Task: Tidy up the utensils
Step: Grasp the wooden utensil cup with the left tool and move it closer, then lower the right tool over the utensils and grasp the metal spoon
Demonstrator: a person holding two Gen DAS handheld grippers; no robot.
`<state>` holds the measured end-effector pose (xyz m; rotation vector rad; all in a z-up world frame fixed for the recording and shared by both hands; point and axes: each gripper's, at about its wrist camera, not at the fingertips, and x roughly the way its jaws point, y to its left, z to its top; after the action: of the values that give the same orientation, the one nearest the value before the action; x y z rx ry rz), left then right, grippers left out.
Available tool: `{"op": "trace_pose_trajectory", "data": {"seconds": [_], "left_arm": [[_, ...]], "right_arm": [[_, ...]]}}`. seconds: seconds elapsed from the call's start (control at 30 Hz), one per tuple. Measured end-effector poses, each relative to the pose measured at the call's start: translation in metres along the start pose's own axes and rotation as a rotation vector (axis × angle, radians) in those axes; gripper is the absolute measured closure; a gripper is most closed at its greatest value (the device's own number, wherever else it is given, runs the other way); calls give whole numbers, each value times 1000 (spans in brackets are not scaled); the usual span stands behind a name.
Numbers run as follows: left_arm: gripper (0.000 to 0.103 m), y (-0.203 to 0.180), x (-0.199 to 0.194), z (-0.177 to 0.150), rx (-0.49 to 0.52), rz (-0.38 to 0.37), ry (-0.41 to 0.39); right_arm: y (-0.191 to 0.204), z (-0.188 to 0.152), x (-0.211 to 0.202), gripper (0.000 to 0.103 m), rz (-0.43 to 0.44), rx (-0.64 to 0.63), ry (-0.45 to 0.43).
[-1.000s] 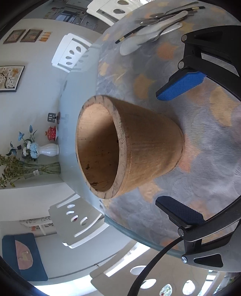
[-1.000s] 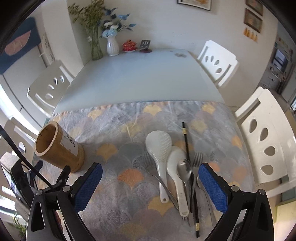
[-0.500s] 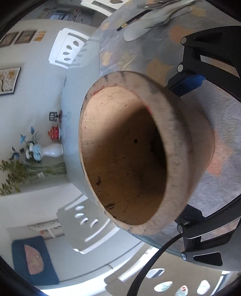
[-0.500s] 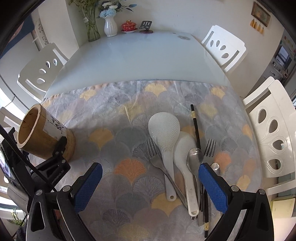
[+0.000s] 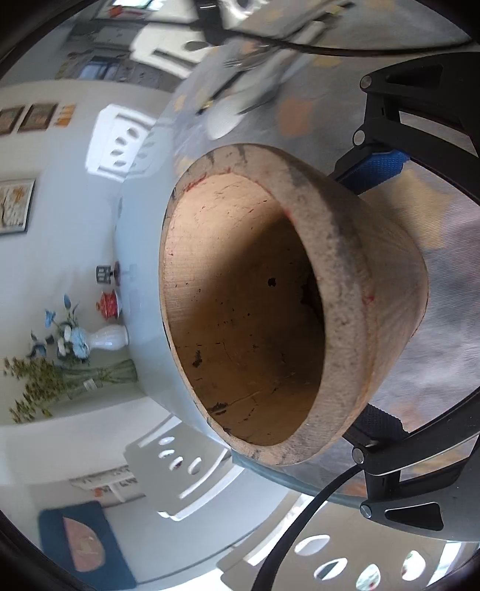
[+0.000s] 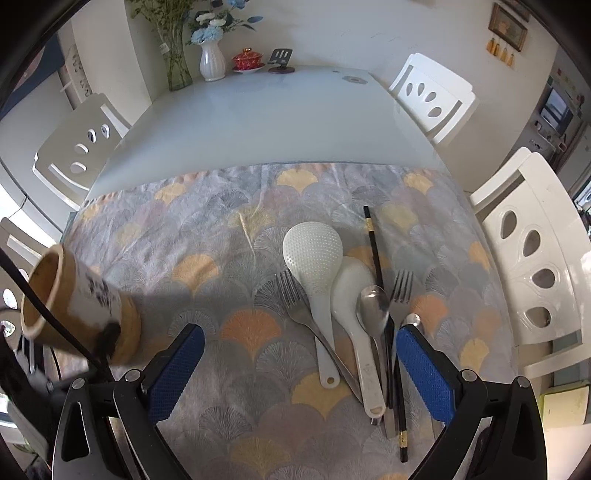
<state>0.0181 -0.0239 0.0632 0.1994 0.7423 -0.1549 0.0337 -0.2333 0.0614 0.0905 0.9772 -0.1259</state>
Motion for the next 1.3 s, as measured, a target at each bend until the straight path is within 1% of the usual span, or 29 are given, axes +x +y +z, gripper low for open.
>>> {"op": "trace_pose_trajectory", "data": {"seconds": [0.03, 0.07, 0.13, 0.23, 0.3, 0.4, 0.43, 0.53, 0.63, 0.73, 0.8, 0.87, 0.9, 0.93, 0.97, 1.0, 1.1, 1.2, 1.3], "left_arm": [[5, -4, 2, -6, 22, 0, 12], [5, -6, -2, -12, 29, 16, -23], [6, -6, -4, -13, 28, 21, -29], [5, -4, -2, -13, 14, 15, -32], [5, -5, -2, -17, 20, 26, -62], [5, -4, -1, -18, 13, 22, -69], [5, -4, -2, -18, 10, 20, -71], [5, -3, -3, -20, 6, 17, -78], [5, -3, -2, -19, 1, 13, -79], [5, -2, -2, -19, 2, 15, -79], [5, -3, -2, -20, 3, 19, -82], [5, -2, -2, -20, 0, 16, -82], [5, -2, -2, -20, -1, 14, -80], [5, -2, -2, -20, -1, 14, -80], [5, -3, -2, -20, -1, 14, -79], [5, -2, -2, -20, -1, 15, -80], [4, -2, -1, -20, 1, 19, -80], [4, -4, -2, -20, 5, 31, -78], [4, -4, -2, -20, 6, 34, -78]], "right_arm": [[-1, -2, -3, 0, -1, 6, -2], [-2, -4, -5, 0, 0, 13, -4], [-4, -8, -10, 0, 1, 19, -13], [-11, -12, -24, 0, -16, 28, -52], [-21, -12, -32, 0, -35, 44, -85], [-45, -10, -44, 0, -87, 80, -150], [-58, -9, -48, 0, -99, 112, -165], [-91, -9, -52, 0, -83, 208, -170], [-121, -13, -50, 0, -64, 301, -153], [-135, -24, -41, 0, -64, 361, -118], [-138, -32, -33, 0, -82, 371, -93], [-139, -42, -24, 8, -113, 366, -66], [-141, -46, -19, 16, -122, 360, -51], [-143, -51, -13, 21, -131, 349, -29], [-145, -54, -8, 23, -134, 339, -10], [-148, -57, -2, 26, -139, 327, 10], [-154, -62, 22, 40, -127, 287, 85], [-152, -65, 48, 48, -96, 224, 155], [-144, -64, 71, 49, -61, 141, 205]]}}
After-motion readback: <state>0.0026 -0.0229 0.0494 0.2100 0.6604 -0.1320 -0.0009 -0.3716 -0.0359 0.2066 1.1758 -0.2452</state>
